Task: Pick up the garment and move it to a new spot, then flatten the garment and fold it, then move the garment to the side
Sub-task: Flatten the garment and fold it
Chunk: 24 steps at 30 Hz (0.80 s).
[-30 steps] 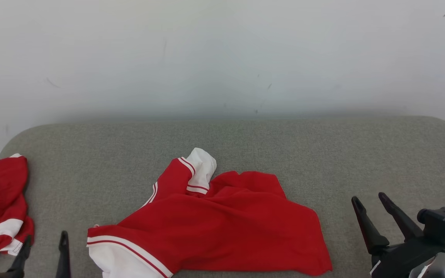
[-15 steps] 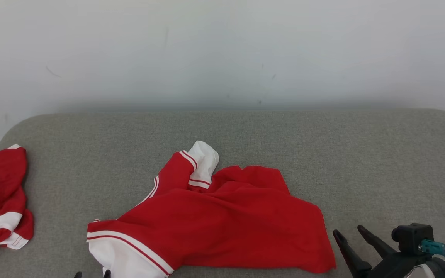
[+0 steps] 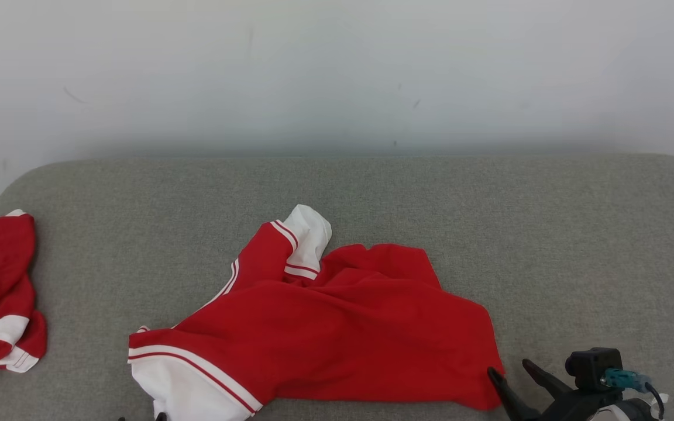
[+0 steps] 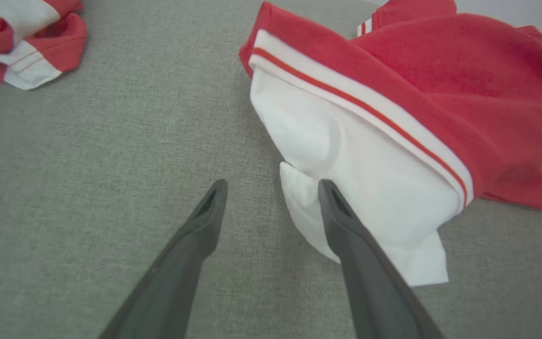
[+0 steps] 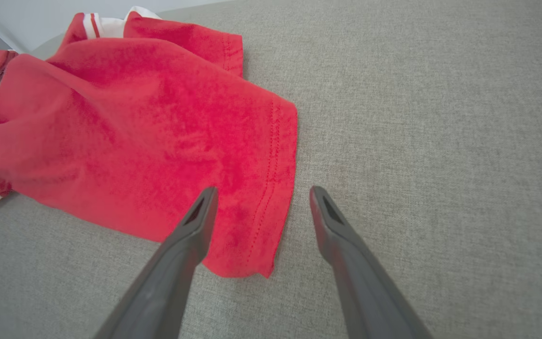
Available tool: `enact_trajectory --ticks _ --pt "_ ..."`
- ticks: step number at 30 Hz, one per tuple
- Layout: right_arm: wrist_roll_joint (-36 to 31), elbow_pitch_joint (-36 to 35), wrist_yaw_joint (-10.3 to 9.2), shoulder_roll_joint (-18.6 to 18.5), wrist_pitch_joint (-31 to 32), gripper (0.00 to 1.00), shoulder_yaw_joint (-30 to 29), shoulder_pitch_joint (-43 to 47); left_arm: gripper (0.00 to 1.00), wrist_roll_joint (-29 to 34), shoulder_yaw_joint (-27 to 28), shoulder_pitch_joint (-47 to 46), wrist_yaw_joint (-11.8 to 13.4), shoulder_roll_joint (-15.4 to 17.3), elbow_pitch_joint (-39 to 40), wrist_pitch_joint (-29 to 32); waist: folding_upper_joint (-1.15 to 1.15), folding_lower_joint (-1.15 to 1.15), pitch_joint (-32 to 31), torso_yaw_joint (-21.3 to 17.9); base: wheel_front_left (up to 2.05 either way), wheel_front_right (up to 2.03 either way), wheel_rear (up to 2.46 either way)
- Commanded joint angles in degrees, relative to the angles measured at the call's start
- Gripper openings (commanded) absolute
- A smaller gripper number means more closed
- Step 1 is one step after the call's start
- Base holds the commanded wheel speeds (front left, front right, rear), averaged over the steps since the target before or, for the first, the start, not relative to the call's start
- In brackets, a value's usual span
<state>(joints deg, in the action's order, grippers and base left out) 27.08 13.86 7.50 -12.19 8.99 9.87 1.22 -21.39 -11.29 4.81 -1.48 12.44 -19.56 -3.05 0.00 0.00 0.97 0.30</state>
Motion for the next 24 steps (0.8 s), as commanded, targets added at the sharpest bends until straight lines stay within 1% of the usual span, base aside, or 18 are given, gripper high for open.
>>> enact_trajectory --ticks 1,3,8,11,16,22,23,24 --pt "0.2 1.2 -0.02 -0.1 -0.5 1.00 0.8 -1.1 1.00 -0.1 -0.3 -1.6 -0.9 0.1 -1.9 -0.6 0.00 0.00 0.1 0.0 0.00 0.00 0.00" --pt "0.5 2.6 -0.02 0.0 -0.9 1.00 1.5 -1.6 1.00 -0.4 -1.0 -2.8 -1.9 -0.4 -3.9 -1.0 0.00 0.00 0.2 0.0 0.00 0.00 0.00" --pt "0.9 5.8 -0.02 -0.3 -1.6 1.00 2.9 -2.9 1.00 -1.4 -2.6 -5.1 -3.7 -1.4 -8.7 -1.9 0.00 0.00 0.4 0.0 0.00 0.00 0.00" --pt "0.4 7.7 -0.02 -0.2 -1.9 1.00 3.8 -3.7 1.00 -1.6 -3.7 -6.4 -4.4 -1.7 -12.1 -2.5 0.00 0.00 0.5 -0.1 0.00 0.00 0.00" --pt "0.7 10.6 -0.02 0.4 -2.2 1.00 5.2 -5.2 1.00 -3.3 -6.0 -8.5 -5.5 -3.0 -17.1 -3.2 0.00 0.00 0.7 0.1 0.00 0.00 0.00" --pt "1.4 13.3 -0.02 0.6 -2.2 1.00 6.6 -6.5 1.00 -5.1 -9.1 -10.7 -6.1 -3.7 -20.5 -4.7 0.00 0.00 0.7 0.5 0.00 0.00 0.00" --pt "1.7 13.7 -0.02 0.6 -1.9 0.51 7.0 -6.5 0.78 -5.4 -9.6 -11.0 -6.1 -3.7 -21.0 -5.0 0.00 0.00 0.7 0.6 0.00 0.00 0.00" --pt "1.7 14.0 -0.02 0.6 -1.9 0.24 7.3 -6.6 0.38 -5.6 -10.2 -11.3 -6.2 -3.6 -21.4 -5.5 0.00 0.00 0.6 0.6 0.00 0.00 0.00"
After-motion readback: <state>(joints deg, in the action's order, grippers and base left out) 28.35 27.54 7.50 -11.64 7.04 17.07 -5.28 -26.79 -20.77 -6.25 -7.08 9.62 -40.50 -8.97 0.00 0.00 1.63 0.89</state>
